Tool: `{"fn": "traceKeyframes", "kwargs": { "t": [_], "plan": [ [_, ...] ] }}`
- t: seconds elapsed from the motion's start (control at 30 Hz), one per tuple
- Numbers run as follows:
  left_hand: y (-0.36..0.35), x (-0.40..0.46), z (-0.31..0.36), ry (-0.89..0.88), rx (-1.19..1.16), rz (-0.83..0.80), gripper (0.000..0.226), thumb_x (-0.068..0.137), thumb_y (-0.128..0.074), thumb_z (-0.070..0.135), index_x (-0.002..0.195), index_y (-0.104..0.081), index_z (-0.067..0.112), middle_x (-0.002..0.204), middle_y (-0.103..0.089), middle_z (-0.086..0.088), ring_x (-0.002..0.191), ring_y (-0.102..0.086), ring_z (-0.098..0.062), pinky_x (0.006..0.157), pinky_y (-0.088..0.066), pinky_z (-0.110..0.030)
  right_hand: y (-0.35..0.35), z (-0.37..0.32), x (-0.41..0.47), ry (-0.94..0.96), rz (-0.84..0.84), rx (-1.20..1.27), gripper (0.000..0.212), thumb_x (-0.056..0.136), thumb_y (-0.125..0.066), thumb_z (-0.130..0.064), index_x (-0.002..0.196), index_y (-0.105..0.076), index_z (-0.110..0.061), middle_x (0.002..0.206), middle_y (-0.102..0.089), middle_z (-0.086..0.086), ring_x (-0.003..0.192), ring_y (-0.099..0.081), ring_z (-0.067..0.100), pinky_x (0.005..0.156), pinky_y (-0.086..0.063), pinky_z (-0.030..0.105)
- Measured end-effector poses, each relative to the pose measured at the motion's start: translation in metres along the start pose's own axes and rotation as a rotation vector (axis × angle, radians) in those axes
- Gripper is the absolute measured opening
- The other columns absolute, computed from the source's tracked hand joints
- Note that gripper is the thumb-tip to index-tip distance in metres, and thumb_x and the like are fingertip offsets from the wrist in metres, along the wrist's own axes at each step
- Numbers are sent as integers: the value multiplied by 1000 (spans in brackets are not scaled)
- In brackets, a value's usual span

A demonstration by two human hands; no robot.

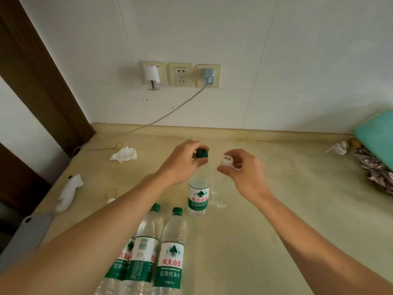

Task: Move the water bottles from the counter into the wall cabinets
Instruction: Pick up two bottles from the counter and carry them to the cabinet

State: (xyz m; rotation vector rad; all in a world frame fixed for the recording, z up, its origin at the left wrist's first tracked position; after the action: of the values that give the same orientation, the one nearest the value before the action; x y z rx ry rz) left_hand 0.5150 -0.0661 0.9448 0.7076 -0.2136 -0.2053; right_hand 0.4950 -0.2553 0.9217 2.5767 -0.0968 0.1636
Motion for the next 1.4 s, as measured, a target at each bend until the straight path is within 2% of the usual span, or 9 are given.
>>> {"fn": "traceKeyframes", "kwargs": {
  "t": [0.2, 0.5, 0.63, 0.77, 0.87, 0.93, 1.03, 1.3, 1.4],
  "plan": [
    [-4, -5, 1, -59, 1, 45, 30, 91, -71, 9, 120, -66, 14, 119, -60, 0, 111, -60, -17, 99, -50, -36, 1, 1, -1, 36, 46, -46, 34, 75, -86, -32, 97, -61, -38, 91, -68, -19, 86, -62, -2, 75, -51, 23],
    [-8, -2, -9, -26, -14, 67, 29, 94, -69, 13, 121, -63, 17, 119, -56, 1, 111, -58, -15, 103, -49, -38, -11, 9, -20, 58, 40, -26, 35, 82, -83, -26, 108, -61, -27, 103, -66, -11, 92, -60, 4, 79, -47, 18],
    [-13, -2, -15, 11, -37, 41, 43, 90, -74, 19, 129, -57, 19, 126, -54, 1, 116, -57, -16, 106, -47, -39, -13, 21, -26, -16, 30, 3, 63, 76, -85, -36, 130, -53, -30, 117, -56, -16, 103, -56, 2, 85, -45, 16],
    [-20, -7, -35, 141, -88, 25, 74, 79, -85, 30, 141, -46, 22, 131, -56, 4, 118, -55, -13, 102, -48, -36, -22, 48, -32, -145, -91, 40, 96, 66, -91, -43, 146, -39, -29, 131, -53, -12, 116, -55, 9, 97, -51, 33],
    [-32, -14, -53, 217, -160, 2, 76, 73, -90, 25, 134, -45, 30, 127, -58, 8, 118, -58, -12, 102, -50, -37, -36, 67, -34, -232, -237, 45, 108, 64, -93, -42, 151, -30, -33, 139, -50, -10, 125, -52, 14, 105, -48, 40],
    [-43, -18, -65, 270, -200, -23, 84, 70, -92, 25, 135, -41, 36, 128, -56, 15, 120, -58, -11, 103, -48, -35, -47, 81, -38, -271, -292, 70, 107, 65, -94, -34, 150, -28, -32, 137, -53, -7, 125, -53, 15, 101, -49, 34],
    [-60, -23, -81, 335, -213, -55, 89, 68, -93, 30, 138, -38, 38, 125, -56, 22, 120, -58, -8, 100, -47, -29, -56, 97, -42, -304, -278, 162, 96, 67, -93, -20, 137, -29, -36, 129, -56, -8, 112, -58, 7, 79, -49, 16],
    [-78, -29, -98, 373, -256, 11, 71, 73, -90, 29, 126, -44, 33, 116, -65, 13, 110, -62, -6, 97, -50, -31, -59, 106, -41, -283, -212, 174, 62, 72, -87, -18, 113, -45, -37, 113, -61, -17, 106, -60, 1, 78, -46, 15],
    [-78, -30, -93, 378, -271, 60, 66, 75, -89, 23, 125, -46, 29, 113, -64, 13, 106, -63, -9, 88, -50, -23, -60, 102, -42, -315, -176, 173, 51, 75, -85, -19, 109, -50, -30, 109, -63, -13, 104, -61, 4, 72, -45, 16]
  ]
}}
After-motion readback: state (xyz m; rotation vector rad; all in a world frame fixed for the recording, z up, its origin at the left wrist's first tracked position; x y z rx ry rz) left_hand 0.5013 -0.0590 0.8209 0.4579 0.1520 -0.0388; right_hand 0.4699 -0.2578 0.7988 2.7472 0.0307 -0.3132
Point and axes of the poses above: each hand's wrist, its own x-axis towards the middle knuckle, its own y-axis out of the back of the hand, z = x × y, the point moved 6 cm from there along x, towards the middle knuckle
